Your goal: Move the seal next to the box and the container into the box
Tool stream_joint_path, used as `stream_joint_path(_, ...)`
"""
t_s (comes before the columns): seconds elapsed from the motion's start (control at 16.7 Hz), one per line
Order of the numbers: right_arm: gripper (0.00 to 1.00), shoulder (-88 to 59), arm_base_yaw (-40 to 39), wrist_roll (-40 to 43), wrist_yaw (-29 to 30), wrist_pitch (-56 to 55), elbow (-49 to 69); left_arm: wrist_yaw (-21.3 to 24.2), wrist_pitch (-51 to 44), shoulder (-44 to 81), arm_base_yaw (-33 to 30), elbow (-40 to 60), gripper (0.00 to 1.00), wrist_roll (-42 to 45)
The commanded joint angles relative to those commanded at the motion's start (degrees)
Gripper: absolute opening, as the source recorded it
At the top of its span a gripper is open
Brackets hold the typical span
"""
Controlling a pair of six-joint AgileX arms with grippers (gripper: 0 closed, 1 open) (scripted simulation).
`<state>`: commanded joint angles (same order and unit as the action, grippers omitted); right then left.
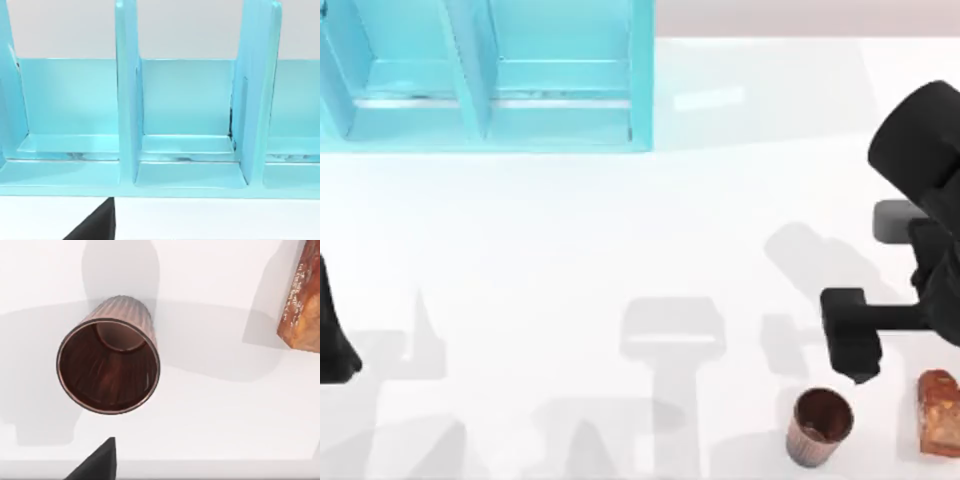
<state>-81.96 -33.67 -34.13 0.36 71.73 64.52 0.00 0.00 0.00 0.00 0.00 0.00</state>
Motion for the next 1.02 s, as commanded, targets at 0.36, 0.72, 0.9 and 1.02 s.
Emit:
stream_joint_path(0.36,1.0,-5.04,-5.35,-5.42,-0.41,-3.52,0.62,0.0,0.0,0.0,0.0,0.0,1.0,0.0)
stream_joint_path(0.72,1.0,-6.58,-5.27,-5.34,-0.41,-9.74,-4.1,0.0,0.0,0.0,0.0,0.0,1.0,0.0)
stream_joint_path(0.9,1.0,-8.81,-5.4,-5.53,-0.41,-17.28,-9.09,0.0,0.0,0.0,0.0,0.0,1.0,0.0)
stream_joint_path(1.02,1.0,-10.04,-5.51,-5.65,-0.41,-21.13,-11.77,0.0,0.0,0.0,0.0,0.0,1.0,0.0)
